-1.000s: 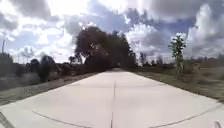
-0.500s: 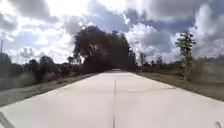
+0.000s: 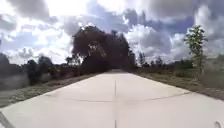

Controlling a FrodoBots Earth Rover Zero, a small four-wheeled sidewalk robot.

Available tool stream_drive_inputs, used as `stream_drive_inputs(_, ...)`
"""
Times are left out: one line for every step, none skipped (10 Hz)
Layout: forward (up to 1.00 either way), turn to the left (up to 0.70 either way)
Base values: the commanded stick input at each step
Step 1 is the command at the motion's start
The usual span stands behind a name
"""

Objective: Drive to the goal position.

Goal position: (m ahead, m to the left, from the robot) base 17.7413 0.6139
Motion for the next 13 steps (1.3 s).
stream_drive_inputs(1.0,0.0)
stream_drive_inputs(1.0,0.0)
stream_drive_inputs(1.0,0.0)
stream_drive_inputs(1.0,0.0)
stream_drive_inputs(1.0,0.0)
stream_drive_inputs(1.0,0.0)
stream_drive_inputs(1.0,0.0)
stream_drive_inputs(1.0,0.0)
stream_drive_inputs(1.0,0.0)
stream_drive_inputs(1.0,0.0)
stream_drive_inputs(1.0,0.0)
stream_drive_inputs(1.0,0.0)
stream_drive_inputs(1.0,0.0)
